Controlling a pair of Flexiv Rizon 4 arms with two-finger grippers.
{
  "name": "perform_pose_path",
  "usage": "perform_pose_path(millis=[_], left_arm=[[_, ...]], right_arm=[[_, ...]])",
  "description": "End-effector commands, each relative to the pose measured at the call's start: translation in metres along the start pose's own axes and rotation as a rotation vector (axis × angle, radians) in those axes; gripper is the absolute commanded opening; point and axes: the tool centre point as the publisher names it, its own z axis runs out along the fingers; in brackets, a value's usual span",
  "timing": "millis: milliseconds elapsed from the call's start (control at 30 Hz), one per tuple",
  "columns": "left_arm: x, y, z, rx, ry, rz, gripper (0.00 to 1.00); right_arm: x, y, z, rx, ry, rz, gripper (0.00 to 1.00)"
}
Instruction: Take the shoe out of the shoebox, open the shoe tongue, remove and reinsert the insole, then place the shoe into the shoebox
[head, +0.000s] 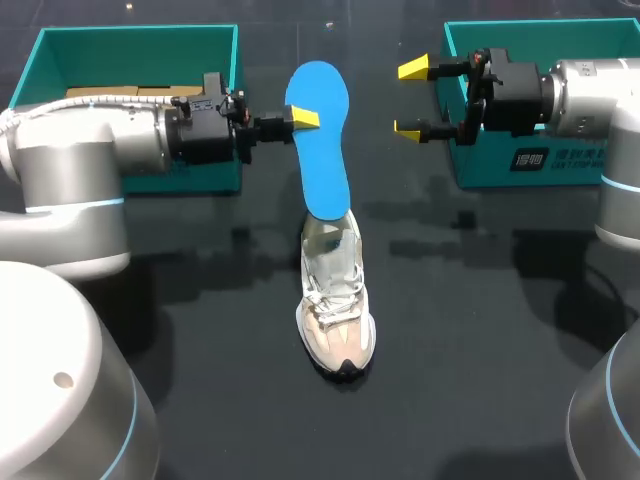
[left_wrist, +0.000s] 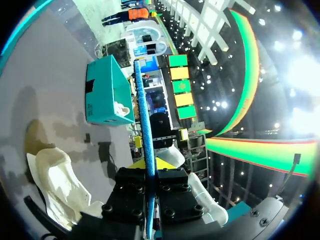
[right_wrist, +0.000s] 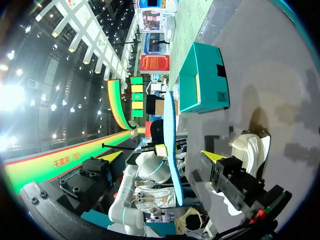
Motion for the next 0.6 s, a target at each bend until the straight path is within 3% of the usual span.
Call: perform_pose_path(millis=[33,267,600], left_arm=[[-0.002,0.008,0.004,0.021,-0.003,-0.029,0.00],[-0.008,0.011,0.009,0.028,-0.007,-0.045,0.00],[-0.016,0.011,0.013,0.038,-0.015,-0.091,0.00]], right_arm=[[0.000,0.000,0.001,0.000,-0.002,0.000,1.00],[0.001,-0.001,0.000,0.006,-0.015,-0.007,1.00],[0.026,-0.009,-0.006,0.006,-0.319,-0.058,1.00]])
